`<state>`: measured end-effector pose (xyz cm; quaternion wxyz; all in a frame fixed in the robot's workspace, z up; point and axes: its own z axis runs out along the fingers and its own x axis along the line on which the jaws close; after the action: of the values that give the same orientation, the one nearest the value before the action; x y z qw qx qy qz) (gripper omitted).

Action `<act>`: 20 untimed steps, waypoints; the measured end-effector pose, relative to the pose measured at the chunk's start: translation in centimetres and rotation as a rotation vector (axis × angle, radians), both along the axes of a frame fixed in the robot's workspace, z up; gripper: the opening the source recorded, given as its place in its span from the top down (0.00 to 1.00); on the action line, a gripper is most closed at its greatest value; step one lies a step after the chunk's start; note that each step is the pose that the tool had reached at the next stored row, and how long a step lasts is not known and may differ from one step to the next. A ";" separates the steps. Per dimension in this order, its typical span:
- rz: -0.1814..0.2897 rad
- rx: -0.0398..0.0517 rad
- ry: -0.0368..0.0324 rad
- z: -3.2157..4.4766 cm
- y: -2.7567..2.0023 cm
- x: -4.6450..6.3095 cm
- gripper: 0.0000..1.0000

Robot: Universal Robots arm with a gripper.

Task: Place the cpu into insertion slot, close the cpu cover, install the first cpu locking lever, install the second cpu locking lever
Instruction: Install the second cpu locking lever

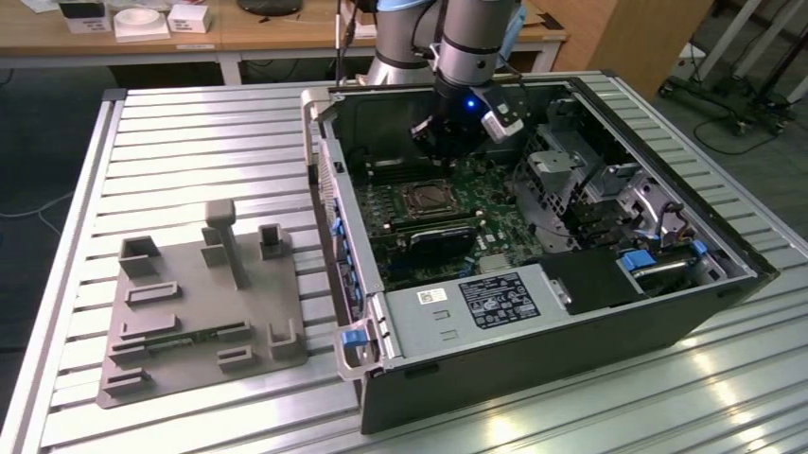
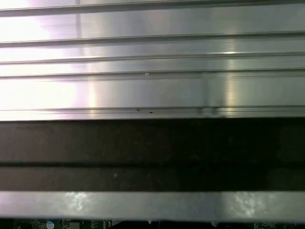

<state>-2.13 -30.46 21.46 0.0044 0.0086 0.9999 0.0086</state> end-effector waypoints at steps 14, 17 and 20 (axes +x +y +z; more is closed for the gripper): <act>0.000 -0.0060 0.0003 0.04 -0.40 0.0 0.90; 0.000 -0.0059 0.0004 0.04 -0.61 0.0 0.90; 0.000 -0.0059 0.0004 0.04 -0.85 0.0 0.90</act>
<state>-2.12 -31.31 21.50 0.0042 0.0086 0.9999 0.0056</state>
